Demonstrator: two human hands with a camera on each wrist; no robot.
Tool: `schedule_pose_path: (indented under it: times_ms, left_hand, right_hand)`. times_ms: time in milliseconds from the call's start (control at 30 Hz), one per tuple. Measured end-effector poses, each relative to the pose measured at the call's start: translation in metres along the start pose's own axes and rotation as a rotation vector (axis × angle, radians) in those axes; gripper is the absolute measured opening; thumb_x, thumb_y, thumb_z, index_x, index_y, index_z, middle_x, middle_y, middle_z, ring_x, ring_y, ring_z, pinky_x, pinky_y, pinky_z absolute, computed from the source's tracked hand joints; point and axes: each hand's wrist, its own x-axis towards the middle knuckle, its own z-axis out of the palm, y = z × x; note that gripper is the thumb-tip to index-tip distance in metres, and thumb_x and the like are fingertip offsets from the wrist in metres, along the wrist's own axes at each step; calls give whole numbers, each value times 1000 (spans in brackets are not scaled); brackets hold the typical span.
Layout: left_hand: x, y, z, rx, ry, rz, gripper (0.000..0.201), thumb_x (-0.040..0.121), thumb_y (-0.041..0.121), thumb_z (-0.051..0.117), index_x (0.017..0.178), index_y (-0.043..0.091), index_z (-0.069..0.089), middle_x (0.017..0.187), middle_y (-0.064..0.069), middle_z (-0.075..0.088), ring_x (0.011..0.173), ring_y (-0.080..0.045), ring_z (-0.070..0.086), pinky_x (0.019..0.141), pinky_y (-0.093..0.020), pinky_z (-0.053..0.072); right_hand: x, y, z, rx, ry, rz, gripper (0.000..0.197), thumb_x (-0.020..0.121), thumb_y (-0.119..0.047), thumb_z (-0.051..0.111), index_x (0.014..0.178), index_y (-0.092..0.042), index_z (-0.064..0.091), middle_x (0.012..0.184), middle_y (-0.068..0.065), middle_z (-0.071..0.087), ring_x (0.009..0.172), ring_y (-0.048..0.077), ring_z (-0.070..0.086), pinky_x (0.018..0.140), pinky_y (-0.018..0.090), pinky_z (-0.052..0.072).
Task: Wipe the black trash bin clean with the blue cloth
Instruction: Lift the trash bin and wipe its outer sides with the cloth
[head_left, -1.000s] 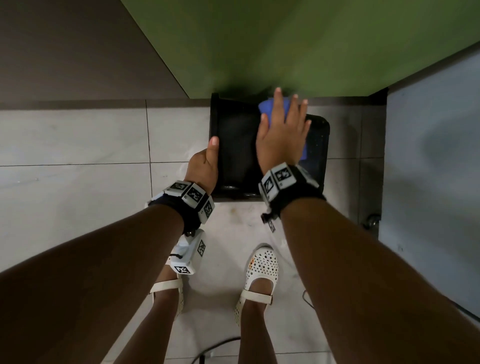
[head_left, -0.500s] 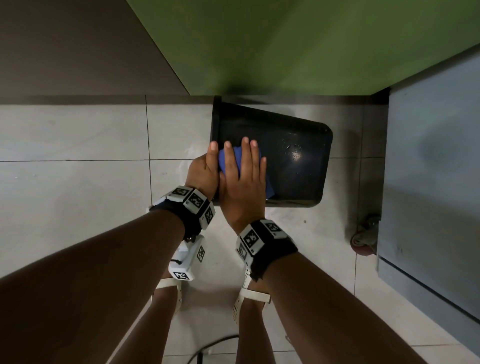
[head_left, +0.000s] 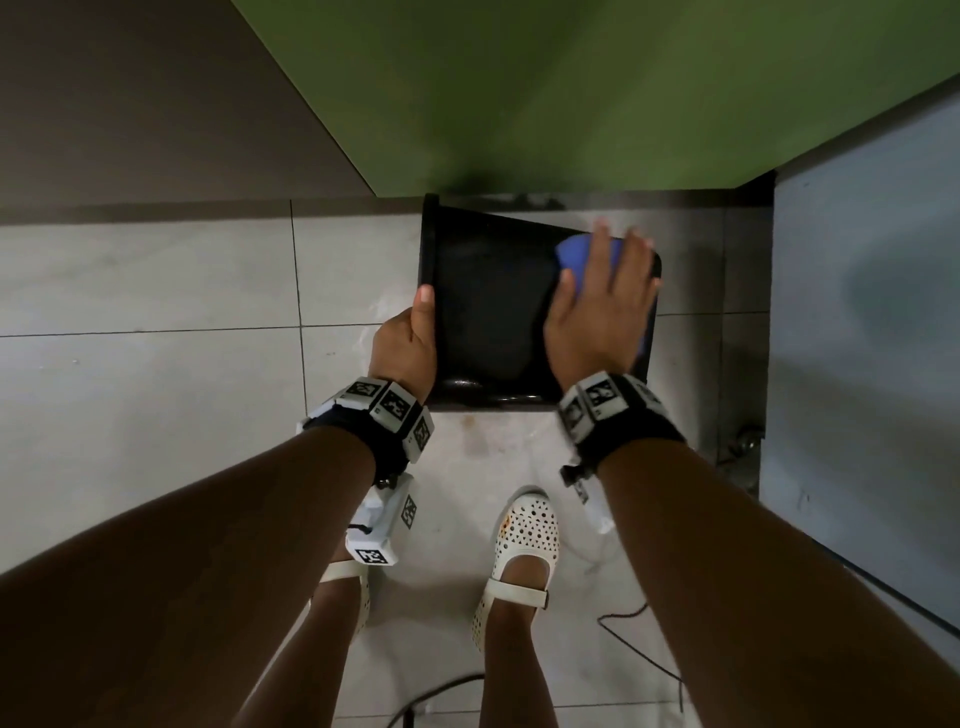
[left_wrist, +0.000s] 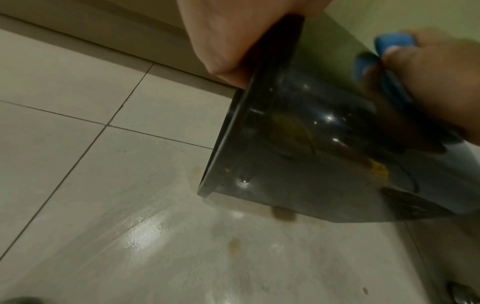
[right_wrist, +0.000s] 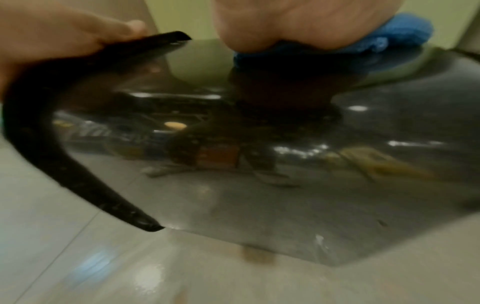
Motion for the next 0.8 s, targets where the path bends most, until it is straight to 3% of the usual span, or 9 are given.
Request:
schedule_pose_path:
  times_ms: [67, 133, 200, 267, 333, 433, 533, 700, 800]
  left_hand:
    - [-1, -1, 1, -15, 6, -16, 56, 97, 48, 22, 89, 8, 60, 89, -9, 58, 88, -26, 54, 82, -33, 44]
    - [-3, -3, 4, -45, 12, -45, 56, 96, 50, 22, 87, 10, 60, 89, -9, 60, 89, -27, 56, 85, -35, 47]
    - [-3, -5, 5, -73, 15, -61, 54, 96, 51, 22, 80, 12, 57, 89, -10, 61, 88, -27, 58, 85, -37, 48]
    - [-4, -6, 6, -77, 13, -57, 53, 96, 50, 21, 74, 16, 54, 85, -8, 60, 86, -26, 57, 81, -36, 47]
    - [-5, -8, 6, -67, 10, -40, 52, 97, 48, 21, 73, 15, 53, 77, -4, 56, 82, -24, 54, 76, -32, 41]
    - [-6, -6, 3, -33, -9, -14, 51, 98, 43, 21, 74, 12, 52, 69, 1, 50, 78, -20, 50, 75, -28, 36]
    - [-5, -5, 1, 2, -20, 19, 50, 99, 41, 20, 82, 8, 52, 81, -7, 54, 81, -21, 49, 74, -28, 35]
    - [-2, -9, 1, 51, -28, 42, 50, 99, 41, 19, 81, 8, 53, 83, -11, 54, 79, -24, 51, 72, -28, 37]
    - [0, -11, 1, 53, -27, 71, 53, 99, 39, 21, 84, 5, 59, 84, -12, 57, 78, -24, 52, 72, -27, 38]
  right_hand:
    - [1, 16, -2, 18, 29, 91, 55, 96, -36, 30, 147, -19, 17, 152, 18, 20, 141, 33, 16, 114, 48, 19]
    - [1, 26, -1, 101, 76, 187, 55, 96, -37, 30, 147, -20, 17, 150, 20, 23, 137, 34, 26, 110, 48, 31]
    - [-1, 30, -2, 230, 122, 404, 54, 97, -39, 30, 147, -22, 17, 148, 18, 27, 131, 34, 37, 100, 46, 43]
    - [-4, 35, -5, 367, 89, 703, 52, 99, -38, 28, 147, -23, 16, 146, 16, 31, 126, 33, 43, 98, 41, 43]
    - [-12, 37, -4, 417, 87, 843, 51, 100, -36, 26, 147, -20, 17, 143, 16, 37, 123, 33, 45, 97, 36, 40]
    - [-34, 27, 3, 292, 194, 688, 53, 99, -34, 27, 147, -16, 16, 146, 20, 30, 132, 35, 34, 108, 41, 33]
    - [-61, 12, 13, 95, 202, 366, 53, 98, -31, 33, 146, -12, 21, 148, 25, 25, 138, 38, 23, 114, 43, 20]
    - [-82, -21, 20, 43, 14, -173, 48, 96, -30, 33, 142, -16, 29, 147, 23, 29, 137, 39, 21, 111, 50, 17]
    - [-65, -39, 21, 11, -68, -309, 49, 94, -31, 32, 141, -18, 26, 146, 21, 32, 136, 39, 25, 110, 49, 17]
